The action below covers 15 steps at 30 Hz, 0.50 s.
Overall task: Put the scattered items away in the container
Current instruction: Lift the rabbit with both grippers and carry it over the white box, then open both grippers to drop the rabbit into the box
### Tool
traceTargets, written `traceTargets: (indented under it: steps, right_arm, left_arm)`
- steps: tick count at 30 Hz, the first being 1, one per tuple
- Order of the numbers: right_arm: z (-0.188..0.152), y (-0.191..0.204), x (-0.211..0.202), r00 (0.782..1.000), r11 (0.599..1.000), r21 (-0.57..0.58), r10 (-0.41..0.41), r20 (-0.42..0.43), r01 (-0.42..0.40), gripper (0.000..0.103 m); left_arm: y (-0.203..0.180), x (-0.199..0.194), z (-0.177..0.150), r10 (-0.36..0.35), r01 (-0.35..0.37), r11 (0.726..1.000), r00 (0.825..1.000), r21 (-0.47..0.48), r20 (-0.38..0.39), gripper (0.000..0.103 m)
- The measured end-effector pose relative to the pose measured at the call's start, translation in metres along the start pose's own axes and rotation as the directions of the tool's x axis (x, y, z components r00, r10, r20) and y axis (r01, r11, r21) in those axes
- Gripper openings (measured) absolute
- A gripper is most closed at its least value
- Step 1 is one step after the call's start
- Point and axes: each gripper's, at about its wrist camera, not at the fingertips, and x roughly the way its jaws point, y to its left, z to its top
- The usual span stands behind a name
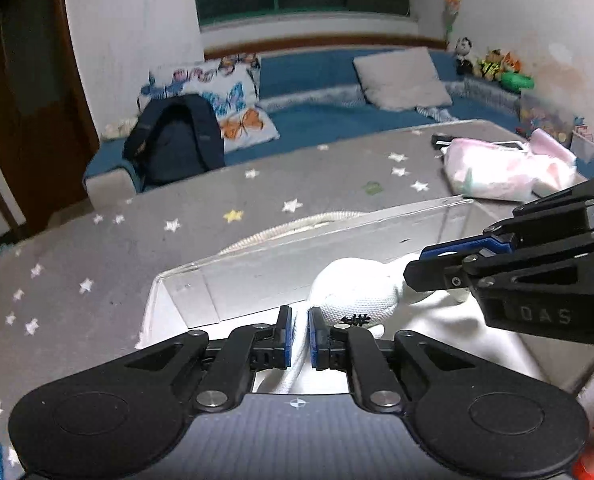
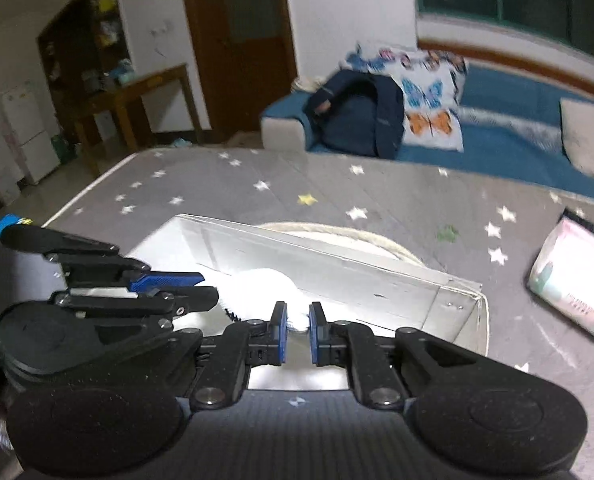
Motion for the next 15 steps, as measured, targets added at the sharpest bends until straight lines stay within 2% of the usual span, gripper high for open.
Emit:
traceTargets:
  steps: [2,5,10,15]
  right_arm:
    - [0.002,-0.007,0.014,1.0,1.0,0.029,-0.001,-0.028,0.001,0.011]
    - [0.002,-0.014,0.02,0.999,0.999,0.049,-0.009,-0.037,0.011,0.014]
    - [0.0,-0.014,0.011,1.0,1.0,0.021,-0.015,-0.004,0.015,0.016]
    - [-0.006,-0.009,-0.018,0.999,1.0,-0.011,-0.025,0.036,0.025,0.027]
  left_arm:
    - [0.003,0.005,0.0,0.0,0.0,1.0,1.0,-0.017,-0.009,0.014]
    - [0.011,0.004,0.0,-0.007,0.007,0.998,1.0,-0.057,-0.003,0.023]
    - [0.02,-0.013,-0.001,-0.005,0.008,0.993,1.0,-0.116,0.021,0.023]
    - [0.016,-0.043,-0.006,-0.01,0.02,0.991,0.997,-0.136,0.071,0.023]
